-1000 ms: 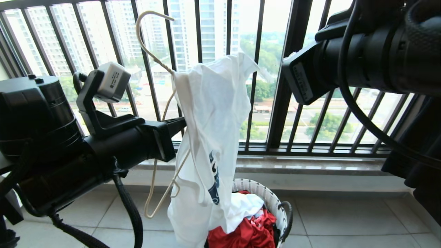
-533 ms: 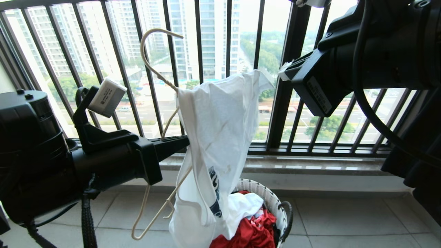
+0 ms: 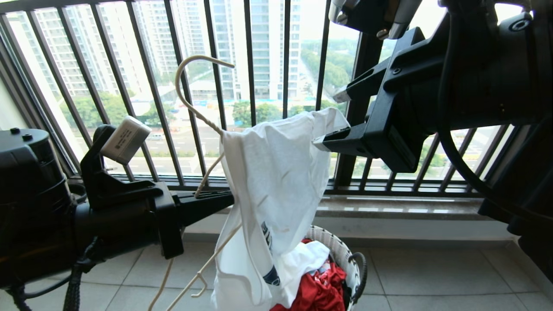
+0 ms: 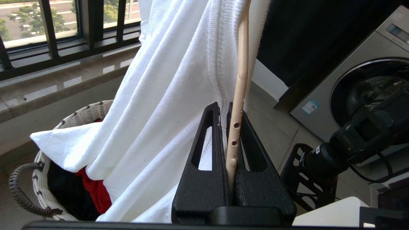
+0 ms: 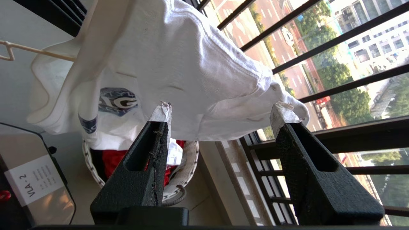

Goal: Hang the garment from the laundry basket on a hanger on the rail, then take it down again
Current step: Hang the clothes on the clothes rack

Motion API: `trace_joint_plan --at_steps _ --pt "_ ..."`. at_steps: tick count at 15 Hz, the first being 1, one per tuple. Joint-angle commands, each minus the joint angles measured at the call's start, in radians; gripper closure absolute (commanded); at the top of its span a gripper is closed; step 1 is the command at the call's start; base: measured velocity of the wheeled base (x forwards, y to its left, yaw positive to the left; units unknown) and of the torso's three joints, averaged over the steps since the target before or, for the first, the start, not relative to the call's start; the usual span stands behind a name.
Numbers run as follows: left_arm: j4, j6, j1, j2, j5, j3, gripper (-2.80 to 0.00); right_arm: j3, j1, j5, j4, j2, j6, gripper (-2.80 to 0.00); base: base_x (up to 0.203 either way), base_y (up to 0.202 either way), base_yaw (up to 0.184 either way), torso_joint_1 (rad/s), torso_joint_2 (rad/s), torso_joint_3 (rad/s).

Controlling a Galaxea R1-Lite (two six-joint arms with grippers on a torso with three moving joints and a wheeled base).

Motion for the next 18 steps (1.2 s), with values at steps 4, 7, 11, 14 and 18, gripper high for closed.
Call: trace_joint_plan --at_steps 4,7,11,14,18 --pt "0.183 0.003 0.0 -0.098 -0.109 -0.032 0.0 -0.046 -0.058 0.235 0.042 0.045 -0.068 -2.8 0.0 0.0 0.0 0.0 0.0 0.0" --pt "0.189 0.003 0.0 -0.107 -0.134 -0.032 0.0 -0.046 -0.062 0.343 0.119 0.053 -0.07 -2.8 0.0 0.0 0.0 0.0 0.0 0.0" --pt "0.219 0.003 -0.001 -0.147 -0.193 -0.028 0.0 -0.056 -0.062 0.391 0.084 0.092 -0.07 -2.8 0.0 0.0 0.0 0.0 0.0 0.0" --pt "0.237 0.003 -0.003 -0.153 -0.214 -0.03 0.0 -0.058 -0.062 0.392 0.007 0.12 -0.081 -2.8 0.0 0.0 0.0 0.0 0.0 0.0" --pt "0.233 0.007 -0.003 -0.173 -0.215 -0.029 0.0 -0.06 -0.058 0.404 0.005 0.151 -0.09 -2.8 0.0 0.0 0.0 0.0 0.0 0.0"
